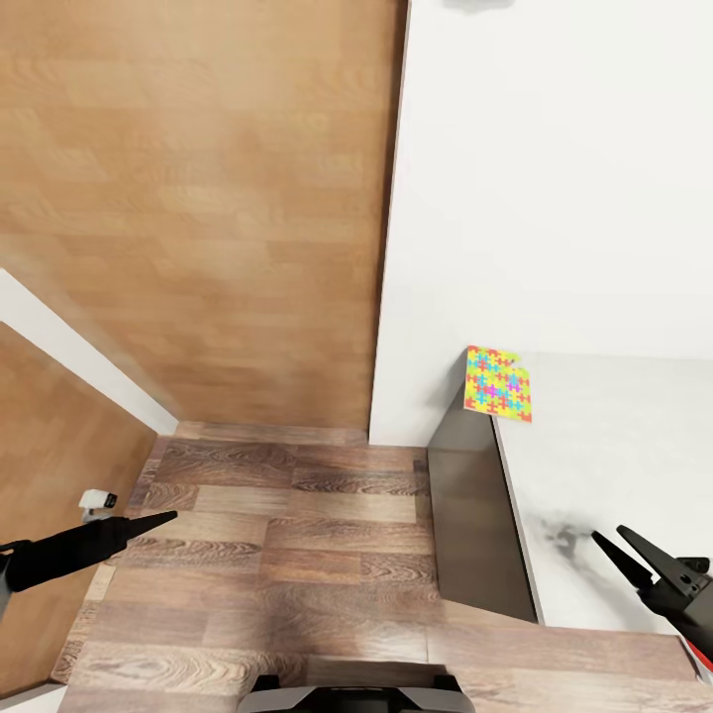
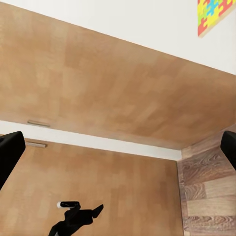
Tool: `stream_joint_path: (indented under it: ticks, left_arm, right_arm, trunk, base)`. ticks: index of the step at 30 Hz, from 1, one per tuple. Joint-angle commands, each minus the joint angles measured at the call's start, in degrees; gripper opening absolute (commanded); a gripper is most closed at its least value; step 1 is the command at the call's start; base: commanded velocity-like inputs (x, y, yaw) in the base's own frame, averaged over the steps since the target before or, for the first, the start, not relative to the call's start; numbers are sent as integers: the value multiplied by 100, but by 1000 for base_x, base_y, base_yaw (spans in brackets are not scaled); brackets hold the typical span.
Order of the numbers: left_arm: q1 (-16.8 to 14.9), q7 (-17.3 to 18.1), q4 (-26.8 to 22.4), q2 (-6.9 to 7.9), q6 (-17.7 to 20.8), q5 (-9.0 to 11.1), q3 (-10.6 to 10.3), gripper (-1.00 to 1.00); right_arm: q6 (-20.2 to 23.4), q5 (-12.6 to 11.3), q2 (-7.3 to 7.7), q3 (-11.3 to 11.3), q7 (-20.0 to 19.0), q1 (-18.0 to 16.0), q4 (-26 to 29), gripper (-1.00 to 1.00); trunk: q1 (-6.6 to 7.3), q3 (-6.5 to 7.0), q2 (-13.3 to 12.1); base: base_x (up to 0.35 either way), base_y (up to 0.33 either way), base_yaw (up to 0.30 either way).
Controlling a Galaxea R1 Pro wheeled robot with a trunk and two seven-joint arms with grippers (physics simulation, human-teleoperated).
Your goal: Put all the toys in the child's room - the three board games (two on the bed and one on the table), the two jigsaw puzzles on the table, and the tennis ball on the table - inside the toy box on the table in the child's room.
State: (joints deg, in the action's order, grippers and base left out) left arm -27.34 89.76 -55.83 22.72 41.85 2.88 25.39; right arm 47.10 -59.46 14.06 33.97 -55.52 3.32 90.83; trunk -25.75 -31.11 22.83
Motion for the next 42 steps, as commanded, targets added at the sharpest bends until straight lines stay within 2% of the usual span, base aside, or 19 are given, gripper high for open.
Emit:
stream_joint_path:
  ticks: [1,33,42]
  left_arm:
    - [-2,24,0,-2,61,-5,1,100]
    - [0,24,-4,-17,61,2,1,100]
    - [-1,24,-4,-27,46,2,1,100]
  right_arm:
    - [29,-22,0,2,2,0,3,100]
    - [27,-22,-32,-18,6,2,-3,100]
    - [24,-22,-35,-14,-1,2,-3,100]
  trunk:
    - [-3,-6,9]
    - [-3,-4,9]
    - [-3,45,9]
  base:
    - [0,0,0]
    - [0,0,0]
    - [0,0,-71]
